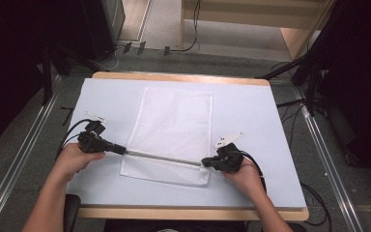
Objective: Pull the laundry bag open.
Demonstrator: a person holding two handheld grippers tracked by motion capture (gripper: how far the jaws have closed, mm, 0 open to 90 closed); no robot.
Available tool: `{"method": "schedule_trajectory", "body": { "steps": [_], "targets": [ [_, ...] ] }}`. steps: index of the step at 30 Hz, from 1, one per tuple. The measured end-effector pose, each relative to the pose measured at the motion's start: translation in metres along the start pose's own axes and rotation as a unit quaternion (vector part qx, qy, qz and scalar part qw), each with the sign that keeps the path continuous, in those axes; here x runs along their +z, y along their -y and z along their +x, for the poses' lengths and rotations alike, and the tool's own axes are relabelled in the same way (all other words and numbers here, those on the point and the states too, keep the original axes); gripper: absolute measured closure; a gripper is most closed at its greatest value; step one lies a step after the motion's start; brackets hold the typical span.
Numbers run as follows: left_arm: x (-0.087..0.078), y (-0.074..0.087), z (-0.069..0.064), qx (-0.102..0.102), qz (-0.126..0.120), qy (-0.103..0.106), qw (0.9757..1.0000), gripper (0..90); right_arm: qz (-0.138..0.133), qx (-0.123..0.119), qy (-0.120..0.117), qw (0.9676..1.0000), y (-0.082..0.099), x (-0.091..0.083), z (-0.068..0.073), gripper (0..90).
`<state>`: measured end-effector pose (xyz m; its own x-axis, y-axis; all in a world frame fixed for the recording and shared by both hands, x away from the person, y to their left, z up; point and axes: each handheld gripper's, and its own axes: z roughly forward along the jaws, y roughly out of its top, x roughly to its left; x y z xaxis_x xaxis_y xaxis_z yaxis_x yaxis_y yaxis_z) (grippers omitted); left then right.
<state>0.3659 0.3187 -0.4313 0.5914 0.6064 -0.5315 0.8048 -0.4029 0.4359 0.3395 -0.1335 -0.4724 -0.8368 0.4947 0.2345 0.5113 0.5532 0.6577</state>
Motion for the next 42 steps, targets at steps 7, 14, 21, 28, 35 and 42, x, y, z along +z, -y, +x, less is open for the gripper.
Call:
{"method": "schedule_trajectory", "body": {
  "steps": [7, 14, 21, 28, 35, 42],
  "targets": [
    [-0.002, 0.003, 0.004, -0.008, -0.002, -0.012, 0.9999, 87.6, -0.001, -0.004, -0.002, 1.0, 0.0, 0.001, 0.0, 88.4],
    [-0.003, 0.006, 0.003, -0.007, -0.007, -0.005, 0.9999, 87.4, 0.004, 0.002, -0.012, 0.9999, -0.002, 0.001, -0.003, 88.3],
    [-0.001, 0.008, 0.002, -0.005, -0.004, -0.006, 1.0, 87.0, 0.006, 0.0, -0.01, 0.9999, -0.002, 0.0, -0.003, 88.3],
    [-0.002, 0.011, 0.0, -0.005, -0.006, -0.003, 1.0, 86.8, 0.014, 0.003, -0.017, 0.9997, -0.005, 0.001, -0.004, 88.2],
    [-0.002, 0.015, -0.001, -0.004, -0.017, 0.006, 0.9998, 81.7, 0.015, 0.017, -0.031, 0.9993, -0.005, 0.0, -0.005, 81.0],
    [-0.005, 0.013, -0.005, 0.035, -0.048, -0.003, 0.9982, 61.1, -0.014, 0.039, -0.048, 0.998, -0.008, -0.011, -0.012, 71.0]
  ]
}}
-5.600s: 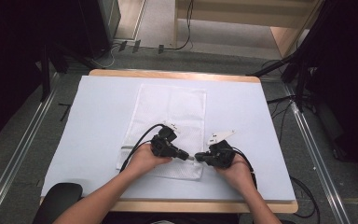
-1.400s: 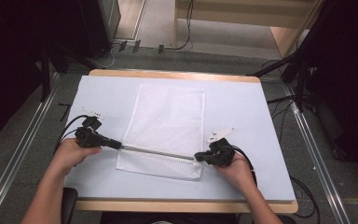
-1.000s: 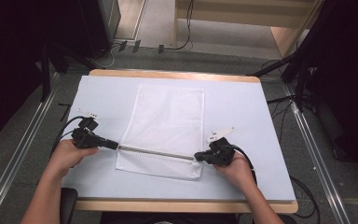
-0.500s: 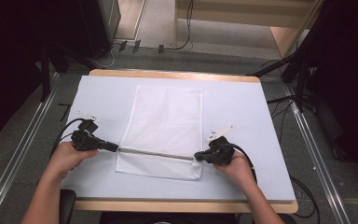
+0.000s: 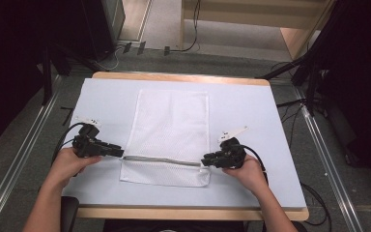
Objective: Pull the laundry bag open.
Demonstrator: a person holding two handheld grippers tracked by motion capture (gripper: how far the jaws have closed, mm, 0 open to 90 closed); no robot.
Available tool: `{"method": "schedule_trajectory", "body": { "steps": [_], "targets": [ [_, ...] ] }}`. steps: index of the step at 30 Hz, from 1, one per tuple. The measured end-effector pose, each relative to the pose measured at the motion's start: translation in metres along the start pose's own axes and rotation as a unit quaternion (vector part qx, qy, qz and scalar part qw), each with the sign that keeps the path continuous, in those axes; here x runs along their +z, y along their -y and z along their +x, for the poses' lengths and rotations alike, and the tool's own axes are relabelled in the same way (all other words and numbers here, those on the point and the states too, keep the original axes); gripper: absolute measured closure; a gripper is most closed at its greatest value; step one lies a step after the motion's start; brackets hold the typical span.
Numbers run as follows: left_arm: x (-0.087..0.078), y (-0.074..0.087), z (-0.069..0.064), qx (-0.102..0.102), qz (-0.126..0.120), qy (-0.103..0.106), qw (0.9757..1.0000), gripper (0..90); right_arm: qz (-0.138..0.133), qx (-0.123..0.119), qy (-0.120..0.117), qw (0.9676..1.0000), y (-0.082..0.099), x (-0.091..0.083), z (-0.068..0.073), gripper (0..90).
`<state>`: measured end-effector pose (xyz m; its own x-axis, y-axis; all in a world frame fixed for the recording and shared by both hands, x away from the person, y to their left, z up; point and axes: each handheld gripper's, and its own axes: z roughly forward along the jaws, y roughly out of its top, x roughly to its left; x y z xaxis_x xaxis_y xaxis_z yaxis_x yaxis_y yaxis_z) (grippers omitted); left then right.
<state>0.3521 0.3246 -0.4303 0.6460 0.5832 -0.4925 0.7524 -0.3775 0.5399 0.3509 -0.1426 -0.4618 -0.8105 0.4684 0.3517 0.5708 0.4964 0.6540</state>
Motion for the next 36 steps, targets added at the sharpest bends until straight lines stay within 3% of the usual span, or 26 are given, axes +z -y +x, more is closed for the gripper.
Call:
{"method": "schedule_trajectory", "body": {
  "steps": [6, 8, 12, 16, 28, 36],
  "targets": [
    [0.001, -0.002, 0.002, 0.001, -0.005, -0.018, 0.9998, 51.0, -0.019, 0.002, 0.024, 0.9995, 0.0, -0.01, -0.005, 61.5],
    [0.0, -0.003, 0.004, 0.0, -0.019, -0.028, 0.9994, 44.0, -0.023, 0.002, 0.036, 0.9991, 0.001, -0.013, -0.008, 57.9],
    [-0.004, -0.003, 0.007, 0.007, -0.045, -0.052, 0.9976, 39.2, -0.036, 0.002, 0.068, 0.9971, 0.003, -0.019, -0.014, 46.1],
    [-0.008, -0.002, 0.01, 0.009, -0.059, -0.073, 0.9955, 35.9, -0.051, 0.025, 0.092, 0.9941, 0.007, -0.025, -0.025, 40.0],
    [-0.015, 0.002, 0.026, -0.04, -0.066, -0.112, 0.9907, 33.3, -0.062, 0.067, 0.134, 0.9868, 0.016, -0.036, -0.046, 36.5],
    [-0.017, 0.003, 0.03, -0.053, -0.074, -0.122, 0.9883, 33.2, -0.056, 0.071, 0.14, 0.986, 0.018, -0.035, -0.048, 36.0]
  ]
}}
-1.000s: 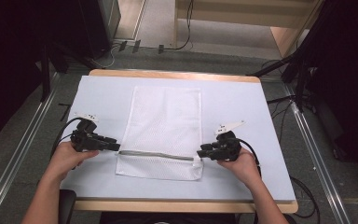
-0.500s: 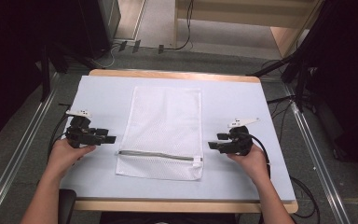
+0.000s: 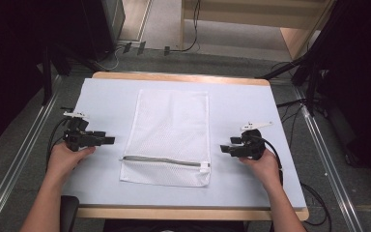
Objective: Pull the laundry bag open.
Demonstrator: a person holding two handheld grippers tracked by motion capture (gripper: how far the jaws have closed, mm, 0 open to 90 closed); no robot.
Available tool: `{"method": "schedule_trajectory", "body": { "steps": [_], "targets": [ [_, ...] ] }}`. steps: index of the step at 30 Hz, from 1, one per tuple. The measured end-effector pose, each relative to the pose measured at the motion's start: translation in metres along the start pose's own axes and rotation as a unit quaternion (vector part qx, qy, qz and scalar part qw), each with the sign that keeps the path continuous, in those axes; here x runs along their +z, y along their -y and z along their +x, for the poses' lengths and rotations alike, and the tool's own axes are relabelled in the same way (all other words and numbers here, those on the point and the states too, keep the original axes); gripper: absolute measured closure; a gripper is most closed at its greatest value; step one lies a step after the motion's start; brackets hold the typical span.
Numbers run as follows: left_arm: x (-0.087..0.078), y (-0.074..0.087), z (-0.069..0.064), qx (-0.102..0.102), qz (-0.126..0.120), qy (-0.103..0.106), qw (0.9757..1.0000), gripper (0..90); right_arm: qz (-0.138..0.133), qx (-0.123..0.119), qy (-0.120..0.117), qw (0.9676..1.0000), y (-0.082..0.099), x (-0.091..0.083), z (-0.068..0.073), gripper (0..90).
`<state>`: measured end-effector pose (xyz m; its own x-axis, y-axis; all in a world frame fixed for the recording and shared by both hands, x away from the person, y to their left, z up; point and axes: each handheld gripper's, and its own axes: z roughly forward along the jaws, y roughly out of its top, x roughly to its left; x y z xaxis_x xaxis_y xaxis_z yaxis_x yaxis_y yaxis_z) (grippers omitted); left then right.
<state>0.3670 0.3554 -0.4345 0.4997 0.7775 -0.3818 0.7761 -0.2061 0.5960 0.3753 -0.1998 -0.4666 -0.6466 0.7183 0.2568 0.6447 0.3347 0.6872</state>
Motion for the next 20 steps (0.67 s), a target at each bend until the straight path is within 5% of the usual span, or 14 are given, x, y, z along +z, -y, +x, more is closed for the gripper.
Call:
{"method": "schedule_trajectory", "body": {
  "steps": [20],
  "targets": [
    [0.0022, 0.0004, 0.0017, -0.004, 0.006, -0.007, 1.0, 33.1, 0.012, -0.002, 0.004, 0.9999, 0.0016, 0.0036, -0.0008, 35.4]
  ]
}}
